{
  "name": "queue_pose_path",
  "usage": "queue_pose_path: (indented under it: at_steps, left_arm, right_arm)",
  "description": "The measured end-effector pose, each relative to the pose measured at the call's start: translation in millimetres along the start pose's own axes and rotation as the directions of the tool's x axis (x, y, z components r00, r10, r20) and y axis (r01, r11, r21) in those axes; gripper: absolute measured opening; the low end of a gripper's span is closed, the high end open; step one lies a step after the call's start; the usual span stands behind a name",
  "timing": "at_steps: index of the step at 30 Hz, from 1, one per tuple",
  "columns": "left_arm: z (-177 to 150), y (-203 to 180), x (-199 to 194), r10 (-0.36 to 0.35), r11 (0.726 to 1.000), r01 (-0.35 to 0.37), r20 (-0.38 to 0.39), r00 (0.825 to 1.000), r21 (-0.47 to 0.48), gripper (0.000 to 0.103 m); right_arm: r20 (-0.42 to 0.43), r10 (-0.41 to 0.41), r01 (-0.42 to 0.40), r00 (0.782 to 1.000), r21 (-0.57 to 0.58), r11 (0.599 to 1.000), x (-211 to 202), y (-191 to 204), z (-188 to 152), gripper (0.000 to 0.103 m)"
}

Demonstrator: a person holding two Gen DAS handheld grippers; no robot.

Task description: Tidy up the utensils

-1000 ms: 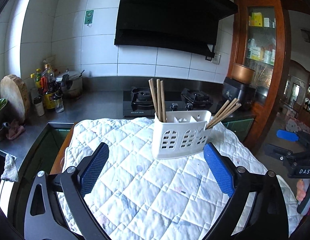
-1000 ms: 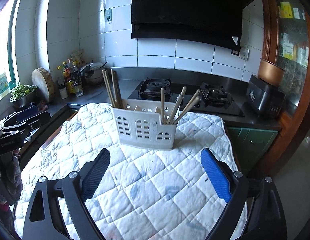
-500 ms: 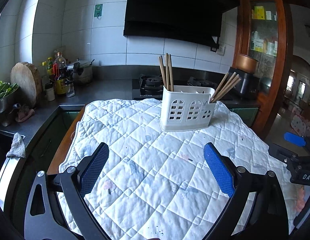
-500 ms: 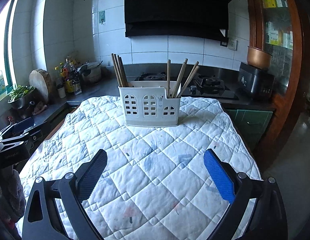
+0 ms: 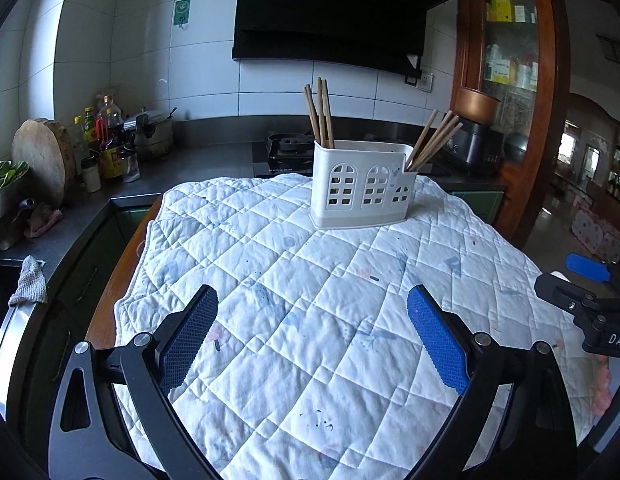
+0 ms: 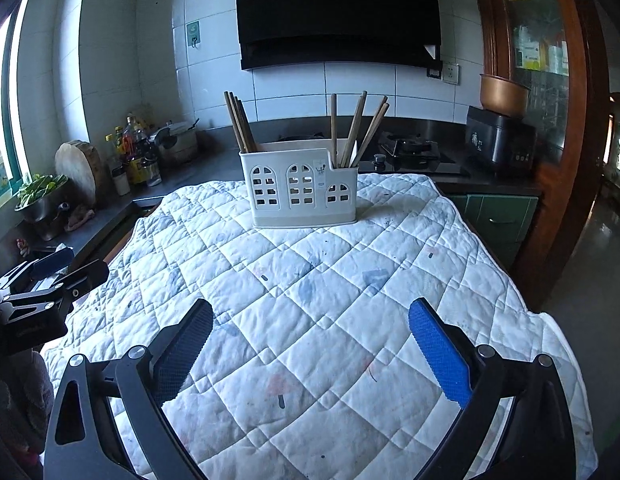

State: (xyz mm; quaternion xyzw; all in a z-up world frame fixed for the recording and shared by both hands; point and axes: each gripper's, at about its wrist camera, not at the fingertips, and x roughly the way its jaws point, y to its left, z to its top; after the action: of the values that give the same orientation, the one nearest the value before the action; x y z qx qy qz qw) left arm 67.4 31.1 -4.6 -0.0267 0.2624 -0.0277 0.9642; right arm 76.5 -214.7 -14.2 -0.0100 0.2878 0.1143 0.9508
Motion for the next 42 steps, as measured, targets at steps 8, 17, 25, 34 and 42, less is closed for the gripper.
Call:
queue_pose_path:
  at_steps: [8, 17, 25, 34, 42]
  left_arm:
    - [-4.9, 0.2, -9.6, -0.008, 1.000, 0.008, 0.007, 1.000, 0.009, 0.095]
    - [-9.5, -0.9, -12.4, -0.012, 1.000, 0.012, 0.004, 1.000, 0.005, 0.095]
    - [-9.6, -1.3, -12.3, -0.018, 1.000, 0.018, 0.001, 1.000, 0.005, 0.095]
    - [-11.0, -2.6, -11.8, -0.015, 1.000, 0.015, -0.004, 1.000, 0.008, 0.095]
    - [-13.1, -4.1, -11.3, -0.024, 1.000, 0.024, -0.005, 1.000, 0.003, 0.095]
  right_arm:
    - [-0.001, 0.003, -0.003, 1.000, -0.009, 1.000, -4.9, 5.0, -6.3, 0.095]
    - [-0.011, 0.018, -0.018, 1.000, -0.016, 1.000, -4.9, 9.5, -11.4, 0.096]
    - [-0.016, 0.017, -0.017, 1.000, -0.013, 1.000, -3.6, 9.3, -12.2, 0.096]
    - [-0.015, 0.015, -0.015, 1.000, -0.017, 1.000, -3.7, 9.5, -11.9, 0.096]
    - [-0.014, 0.023, -0.023, 1.000, -0.014, 1.000, -3.2, 8.9, -13.1, 0.096]
